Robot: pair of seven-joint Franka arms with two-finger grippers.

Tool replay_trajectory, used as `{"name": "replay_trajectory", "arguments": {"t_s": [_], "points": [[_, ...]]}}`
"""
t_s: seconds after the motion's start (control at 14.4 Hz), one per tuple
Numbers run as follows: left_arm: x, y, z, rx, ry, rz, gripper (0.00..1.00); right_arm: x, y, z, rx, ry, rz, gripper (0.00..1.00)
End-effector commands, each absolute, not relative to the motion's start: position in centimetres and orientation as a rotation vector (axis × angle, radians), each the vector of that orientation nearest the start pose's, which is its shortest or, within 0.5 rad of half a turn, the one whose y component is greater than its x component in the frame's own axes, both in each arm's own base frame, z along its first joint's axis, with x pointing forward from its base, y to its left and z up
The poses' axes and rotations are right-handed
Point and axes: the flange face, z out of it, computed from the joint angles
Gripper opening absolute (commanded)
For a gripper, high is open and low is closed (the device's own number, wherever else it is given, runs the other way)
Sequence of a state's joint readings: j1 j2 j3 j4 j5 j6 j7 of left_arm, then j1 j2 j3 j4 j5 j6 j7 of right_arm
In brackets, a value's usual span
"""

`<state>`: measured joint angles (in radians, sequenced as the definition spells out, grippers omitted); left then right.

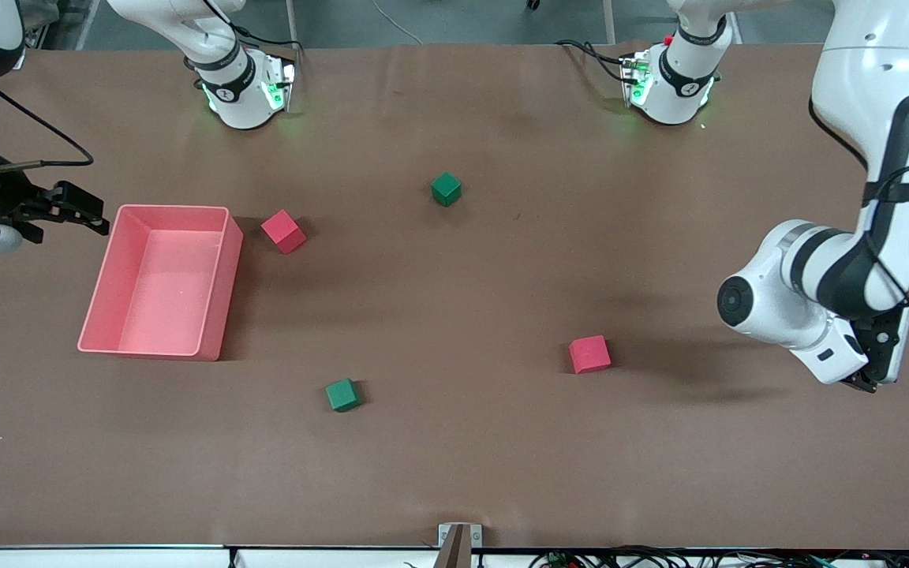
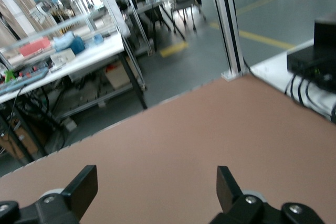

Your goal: Place and upright button with both arms

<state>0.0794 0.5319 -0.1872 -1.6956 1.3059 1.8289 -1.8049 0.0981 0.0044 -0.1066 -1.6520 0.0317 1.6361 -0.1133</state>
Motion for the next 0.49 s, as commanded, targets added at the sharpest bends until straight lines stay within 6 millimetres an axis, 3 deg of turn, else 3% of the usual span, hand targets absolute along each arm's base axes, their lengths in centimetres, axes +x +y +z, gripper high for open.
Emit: {"name": "replay_trajectory", "arguments": {"t_s": [0.0,0.21,0.42], "points": [[67.2,1.1,34.7,-1.991,-1.093,-0.689,1.00,56.0,0.1,59.3,-3.104,-0.154,0.016,1.00],[67.6,0.0,39.8,-2.203,-1.083,-0.505,1.00,56.0,0.3,59.4,-3.104,-0.146,0.014,1.00],[67.0,-1.0,43.1,-2.421,-1.044,-0.329,1.00,56.0,0.4,59.5,-3.105,-0.149,0.007,1.00]]}}
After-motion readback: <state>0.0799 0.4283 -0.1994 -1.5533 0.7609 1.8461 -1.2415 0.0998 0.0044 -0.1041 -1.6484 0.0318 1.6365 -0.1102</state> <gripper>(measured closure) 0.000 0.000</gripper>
